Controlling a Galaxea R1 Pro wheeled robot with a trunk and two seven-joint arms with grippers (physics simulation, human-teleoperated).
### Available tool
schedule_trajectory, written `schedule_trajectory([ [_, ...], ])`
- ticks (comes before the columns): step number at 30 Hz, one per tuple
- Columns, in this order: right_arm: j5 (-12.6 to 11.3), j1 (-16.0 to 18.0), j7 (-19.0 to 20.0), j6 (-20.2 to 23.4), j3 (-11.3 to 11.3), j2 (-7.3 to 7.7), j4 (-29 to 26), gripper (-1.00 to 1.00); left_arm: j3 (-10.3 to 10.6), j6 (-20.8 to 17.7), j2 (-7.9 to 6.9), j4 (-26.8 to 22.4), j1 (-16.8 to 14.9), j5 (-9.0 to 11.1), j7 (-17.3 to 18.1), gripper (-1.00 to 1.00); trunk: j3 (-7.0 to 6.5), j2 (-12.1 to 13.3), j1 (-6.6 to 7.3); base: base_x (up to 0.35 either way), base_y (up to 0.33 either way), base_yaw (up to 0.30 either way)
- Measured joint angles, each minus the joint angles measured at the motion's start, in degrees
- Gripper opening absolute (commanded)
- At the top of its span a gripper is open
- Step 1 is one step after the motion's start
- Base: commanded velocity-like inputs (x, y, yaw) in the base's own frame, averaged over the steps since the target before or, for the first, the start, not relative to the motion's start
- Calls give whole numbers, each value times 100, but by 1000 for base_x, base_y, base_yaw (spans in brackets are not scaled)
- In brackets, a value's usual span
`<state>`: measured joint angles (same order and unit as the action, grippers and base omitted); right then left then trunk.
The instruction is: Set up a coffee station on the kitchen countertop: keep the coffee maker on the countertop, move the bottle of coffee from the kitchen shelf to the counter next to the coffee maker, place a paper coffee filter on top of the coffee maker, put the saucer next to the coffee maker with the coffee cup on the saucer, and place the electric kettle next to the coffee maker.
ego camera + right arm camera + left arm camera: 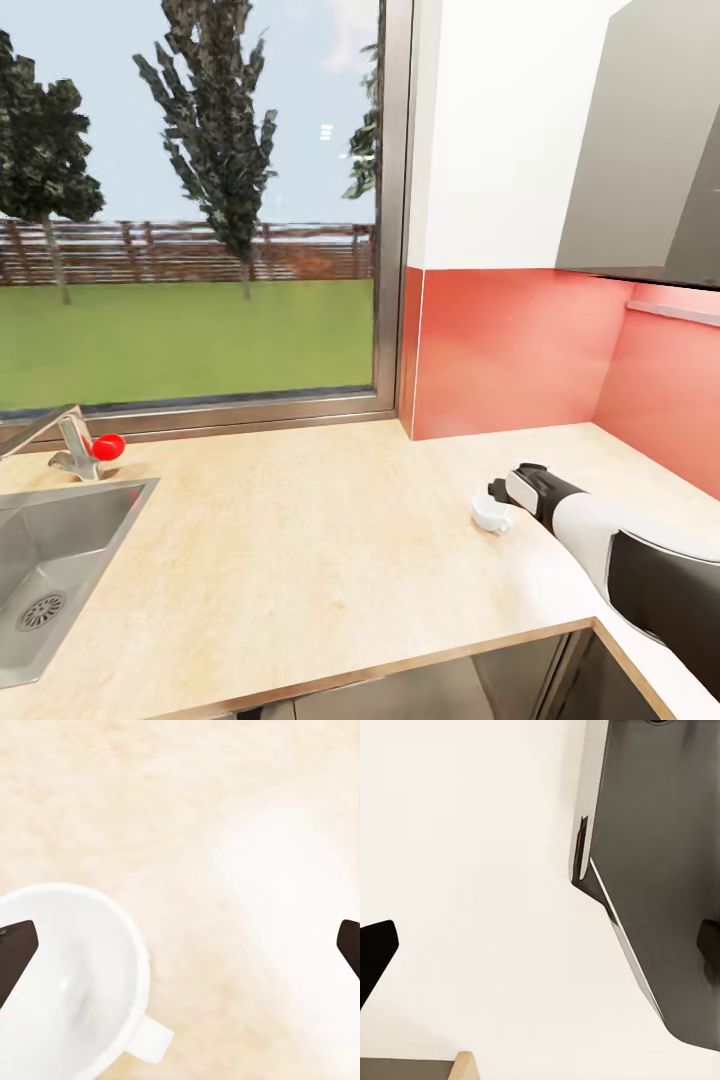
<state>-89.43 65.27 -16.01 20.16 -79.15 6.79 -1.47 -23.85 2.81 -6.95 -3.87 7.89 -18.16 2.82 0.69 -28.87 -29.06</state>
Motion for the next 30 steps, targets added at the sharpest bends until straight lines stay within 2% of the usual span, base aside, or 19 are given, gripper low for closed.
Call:
schedule_trajectory([
  [23,0,-270,17,-8,-8,-4,-8,100,0,0,0,109,0,6,1,100,0,0,0,7,0,0],
  [30,0,-282,18,-8,-8,-6,-9,100,0,1,0,114,0,6,1,100,0,-1,1,103,0,0],
])
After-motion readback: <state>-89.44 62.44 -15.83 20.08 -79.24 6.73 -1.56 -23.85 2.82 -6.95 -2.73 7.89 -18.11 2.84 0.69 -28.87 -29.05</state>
